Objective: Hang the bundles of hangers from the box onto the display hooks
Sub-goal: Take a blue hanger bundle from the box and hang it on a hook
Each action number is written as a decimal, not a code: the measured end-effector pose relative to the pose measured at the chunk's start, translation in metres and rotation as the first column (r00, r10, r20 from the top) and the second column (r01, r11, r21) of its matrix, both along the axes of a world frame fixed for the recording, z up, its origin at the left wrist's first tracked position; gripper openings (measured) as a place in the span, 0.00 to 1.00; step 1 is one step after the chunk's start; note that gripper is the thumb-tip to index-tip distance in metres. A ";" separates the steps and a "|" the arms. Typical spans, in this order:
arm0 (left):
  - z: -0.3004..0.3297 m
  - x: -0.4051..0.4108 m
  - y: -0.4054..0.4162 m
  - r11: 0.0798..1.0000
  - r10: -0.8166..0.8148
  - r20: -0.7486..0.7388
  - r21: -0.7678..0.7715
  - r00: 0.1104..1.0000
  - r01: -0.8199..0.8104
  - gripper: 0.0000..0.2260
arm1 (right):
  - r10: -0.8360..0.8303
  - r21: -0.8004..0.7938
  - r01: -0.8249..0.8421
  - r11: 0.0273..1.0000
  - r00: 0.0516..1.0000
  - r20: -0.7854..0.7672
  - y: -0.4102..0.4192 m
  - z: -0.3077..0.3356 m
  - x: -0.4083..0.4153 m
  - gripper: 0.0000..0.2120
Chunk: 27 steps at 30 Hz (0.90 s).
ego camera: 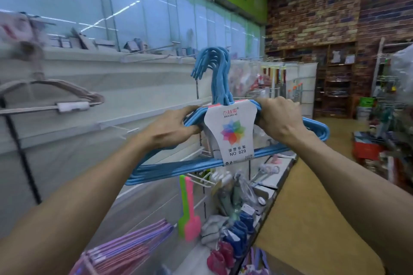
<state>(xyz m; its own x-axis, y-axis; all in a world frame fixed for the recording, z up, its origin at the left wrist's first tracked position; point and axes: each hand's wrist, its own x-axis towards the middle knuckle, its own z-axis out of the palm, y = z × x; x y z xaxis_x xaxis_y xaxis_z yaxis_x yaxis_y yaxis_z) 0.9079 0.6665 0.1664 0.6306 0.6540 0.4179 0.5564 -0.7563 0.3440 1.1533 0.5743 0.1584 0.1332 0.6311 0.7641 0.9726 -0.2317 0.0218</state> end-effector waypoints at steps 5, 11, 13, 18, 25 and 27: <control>0.002 -0.063 -0.044 0.990 0.140 0.009 -0.001 0.990 -0.140 0.19 | 0.101 -0.014 -0.101 0.995 0.995 0.017 -0.004 0.001 -0.050 0.13; 0.004 -0.139 -0.087 0.953 0.301 0.011 -0.026 0.954 -0.300 0.23 | 0.269 -0.003 -0.269 0.963 0.963 0.026 -0.006 0.003 -0.122 0.12; 0.007 -0.161 -0.101 0.939 0.344 0.013 -0.035 0.939 -0.343 0.23 | 0.310 -0.004 -0.311 0.951 0.950 0.030 -0.005 0.004 -0.145 0.12; 0.015 -0.212 -0.132 0.901 0.434 0.023 -0.003 0.900 -0.435 0.21 | 0.423 0.000 -0.423 0.906 0.906 0.021 -0.007 0.011 -0.200 0.12; 0.019 -0.290 -0.171 0.827 0.559 0.022 0.062 0.829 -0.559 0.20 | 0.547 0.017 -0.548 0.837 0.837 0.012 -0.006 0.017 -0.286 0.13; 0.019 -0.314 -0.182 0.810 0.583 0.022 0.065 0.812 -0.583 0.20 | 0.579 0.021 -0.579 0.815 0.815 0.026 -0.011 0.017 -0.314 0.13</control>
<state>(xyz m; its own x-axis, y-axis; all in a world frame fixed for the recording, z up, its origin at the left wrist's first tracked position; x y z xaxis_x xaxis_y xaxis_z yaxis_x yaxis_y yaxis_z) 0.5939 0.4840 0.1850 0.1389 0.8697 0.4737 0.8999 -0.3105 0.3063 0.8398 0.5635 0.1757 -0.2639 0.5672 0.7801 0.9267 0.3733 0.0421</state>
